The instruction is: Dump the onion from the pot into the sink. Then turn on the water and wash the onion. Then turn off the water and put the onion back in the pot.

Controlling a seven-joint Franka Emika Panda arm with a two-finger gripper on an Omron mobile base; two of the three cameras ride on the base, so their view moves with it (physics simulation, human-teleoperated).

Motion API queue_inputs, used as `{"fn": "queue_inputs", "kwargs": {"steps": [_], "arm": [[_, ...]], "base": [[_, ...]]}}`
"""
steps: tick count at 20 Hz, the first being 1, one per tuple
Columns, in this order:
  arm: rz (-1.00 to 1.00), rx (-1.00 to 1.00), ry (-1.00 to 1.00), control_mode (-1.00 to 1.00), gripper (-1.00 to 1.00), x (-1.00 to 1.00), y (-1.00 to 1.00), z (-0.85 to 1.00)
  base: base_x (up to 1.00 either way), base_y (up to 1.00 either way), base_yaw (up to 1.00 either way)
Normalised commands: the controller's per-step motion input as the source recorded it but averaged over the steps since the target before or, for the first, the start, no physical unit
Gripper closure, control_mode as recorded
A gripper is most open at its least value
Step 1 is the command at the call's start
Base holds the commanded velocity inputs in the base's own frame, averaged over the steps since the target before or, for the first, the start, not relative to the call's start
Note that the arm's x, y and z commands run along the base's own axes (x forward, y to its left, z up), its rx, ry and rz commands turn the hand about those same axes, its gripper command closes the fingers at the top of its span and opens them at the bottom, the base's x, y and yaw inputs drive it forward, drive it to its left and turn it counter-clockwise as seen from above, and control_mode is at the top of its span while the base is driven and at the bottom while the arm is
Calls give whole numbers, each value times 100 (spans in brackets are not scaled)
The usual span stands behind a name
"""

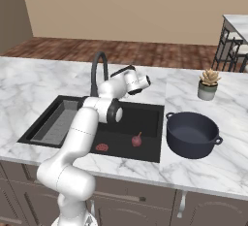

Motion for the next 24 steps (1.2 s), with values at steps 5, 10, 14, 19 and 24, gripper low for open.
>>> {"fn": "queue_inputs", "kwargs": {"steps": [5, 10, 14, 19, 24], "arm": [[0, 4, -5, -100, 100, 0, -4, 0], [0, 5, -3, -100, 100, 0, -1, 0], [0, 5, -2, -100, 100, 4, 0, 0], [0, 4, 0, -100, 100, 17, 0, 0], [0, 7, 0, -100, 100, 21, 0, 0]], "base": [[0, 0, 0], [0, 0, 0], [0, 0, 0], [0, 0, 0], [0, 0, 0]]}}
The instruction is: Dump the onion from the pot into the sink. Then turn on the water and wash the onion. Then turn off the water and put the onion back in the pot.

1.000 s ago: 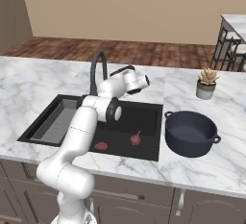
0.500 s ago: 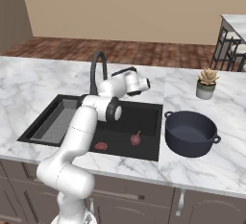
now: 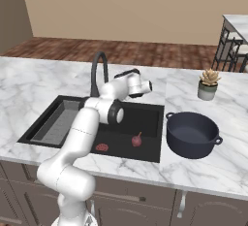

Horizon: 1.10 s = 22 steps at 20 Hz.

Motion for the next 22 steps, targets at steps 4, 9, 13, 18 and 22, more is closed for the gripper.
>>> {"fn": "queue_inputs", "kwargs": {"steps": [4, 9, 13, 18, 22], "arm": [[-4, 7, 0, -100, 100, 10, 0, 0], [-13, 7, 0, -100, 100, 0, 0, 0], [-14, 8, 0, -100, 100, 1, 0, 0], [-15, 6, 0, -100, 100, 0, 8, 0], [-13, 5, 0, -100, 100, 1, 8, 0]], "base": [[0, 0, 0], [0, 0, 0], [0, 0, 0], [0, 0, 0], [0, 0, 0]]}}
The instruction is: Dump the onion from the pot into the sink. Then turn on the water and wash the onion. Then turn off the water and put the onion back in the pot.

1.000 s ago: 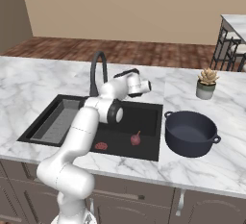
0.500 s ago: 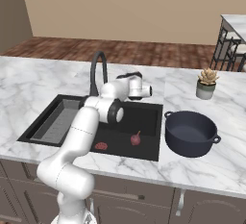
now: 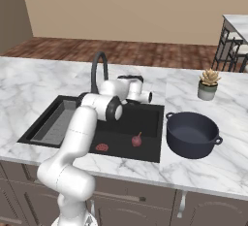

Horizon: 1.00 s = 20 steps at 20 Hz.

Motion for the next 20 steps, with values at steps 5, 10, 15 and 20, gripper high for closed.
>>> {"fn": "queue_inputs", "kwargs": {"steps": [5, 10, 15, 20], "arm": [[-1, 13, 3, -100, 100, 22, 0, 0], [0, 17, 0, -100, 100, 33, -6, 0], [1, 19, 0, -100, 100, 35, -24, 0], [1, 17, 0, -100, 100, 29, -21, 0]], "base": [[0, 0, 0], [0, 0, 0], [0, 0, 0], [0, 0, 0]]}}
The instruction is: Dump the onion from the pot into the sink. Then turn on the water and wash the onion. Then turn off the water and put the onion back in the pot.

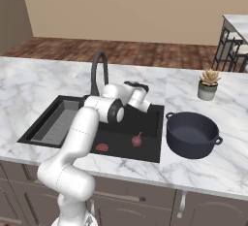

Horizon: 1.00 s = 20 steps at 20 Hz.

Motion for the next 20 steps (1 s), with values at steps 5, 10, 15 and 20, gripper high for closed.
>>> {"fn": "queue_inputs", "kwargs": {"steps": [5, 10, 15, 20], "arm": [[-2, 9, 0, -100, 100, 25, 0, 0], [-9, 2, 0, -100, 100, 22, 7, 0], [-10, 0, 1, -100, 100, 28, 12, 0], [-8, 1, 5, -100, 100, 36, 1, 0]], "base": [[0, 0, 0], [0, 0, 0], [0, 0, 0], [0, 0, 0]]}}
